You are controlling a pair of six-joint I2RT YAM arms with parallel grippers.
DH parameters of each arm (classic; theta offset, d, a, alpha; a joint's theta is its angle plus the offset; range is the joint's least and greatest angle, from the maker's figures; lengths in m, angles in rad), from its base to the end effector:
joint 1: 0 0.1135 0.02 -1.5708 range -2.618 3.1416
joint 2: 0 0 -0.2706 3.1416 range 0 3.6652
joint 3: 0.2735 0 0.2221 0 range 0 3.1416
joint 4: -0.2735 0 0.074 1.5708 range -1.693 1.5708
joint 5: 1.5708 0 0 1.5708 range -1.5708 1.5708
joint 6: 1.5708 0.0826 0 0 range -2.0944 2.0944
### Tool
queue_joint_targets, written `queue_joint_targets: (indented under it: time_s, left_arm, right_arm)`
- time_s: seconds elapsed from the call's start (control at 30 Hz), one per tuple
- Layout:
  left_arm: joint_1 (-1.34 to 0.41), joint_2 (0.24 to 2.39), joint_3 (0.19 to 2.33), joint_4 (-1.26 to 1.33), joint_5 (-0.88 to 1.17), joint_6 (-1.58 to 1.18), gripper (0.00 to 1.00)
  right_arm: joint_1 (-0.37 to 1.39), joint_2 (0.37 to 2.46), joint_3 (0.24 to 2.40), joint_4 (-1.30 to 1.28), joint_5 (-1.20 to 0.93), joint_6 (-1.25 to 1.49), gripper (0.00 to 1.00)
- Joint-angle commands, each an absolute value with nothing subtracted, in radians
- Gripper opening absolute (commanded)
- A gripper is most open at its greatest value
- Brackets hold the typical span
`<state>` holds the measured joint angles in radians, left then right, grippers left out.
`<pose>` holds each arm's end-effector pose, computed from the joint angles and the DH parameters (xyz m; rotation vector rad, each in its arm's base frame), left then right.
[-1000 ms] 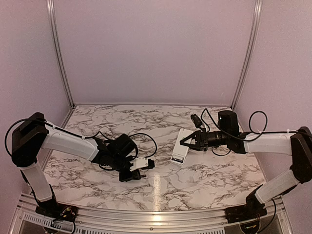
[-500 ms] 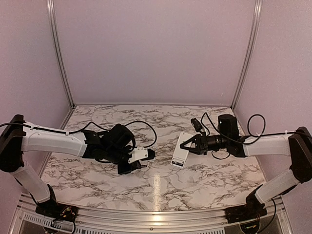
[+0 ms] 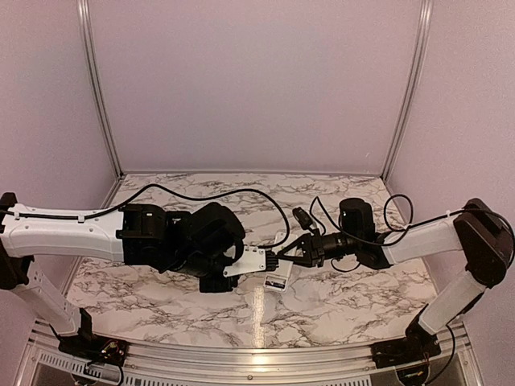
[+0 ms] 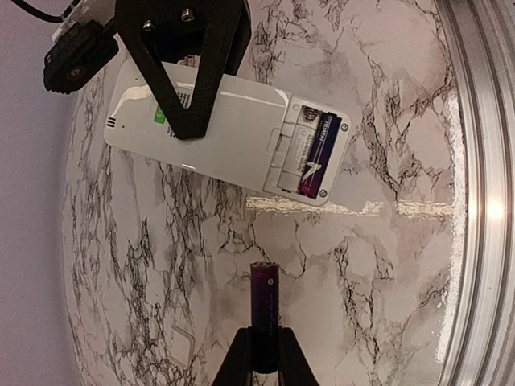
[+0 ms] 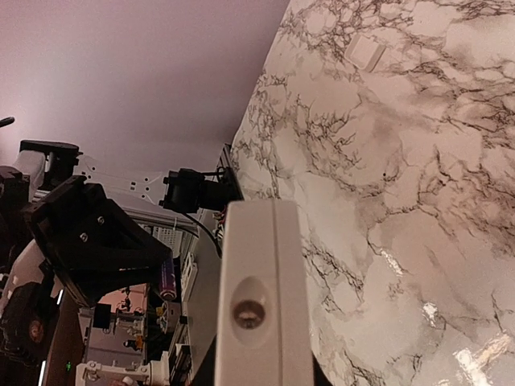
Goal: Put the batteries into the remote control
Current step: Place the battery in the battery compartment.
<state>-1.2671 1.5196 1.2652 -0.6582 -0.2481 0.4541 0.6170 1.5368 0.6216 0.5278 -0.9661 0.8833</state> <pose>0.1158 -0.3016 0.2661 1.7847 1.6718 -0.0501 0.2060 0.2294 0.2053 -0.4710 2.2572 1.8307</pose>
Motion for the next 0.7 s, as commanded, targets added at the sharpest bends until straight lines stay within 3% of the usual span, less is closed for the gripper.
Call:
queue_joint_targets:
  time_s: [0.0,0.67]
  left_arm:
    - [-1.302,1.58,1.331,-0.777,-0.337,0.454,0.0]
    - [-1.376,1.721,1.433,-0.788,-0.341,0.475,0.02]
  right_arm:
    - [0.657,1.558,0.619,0.636,-0.941,0.938,0.0]
    - [0.735,1.622,0.615,0.768,-0.903,1.034,0.0]
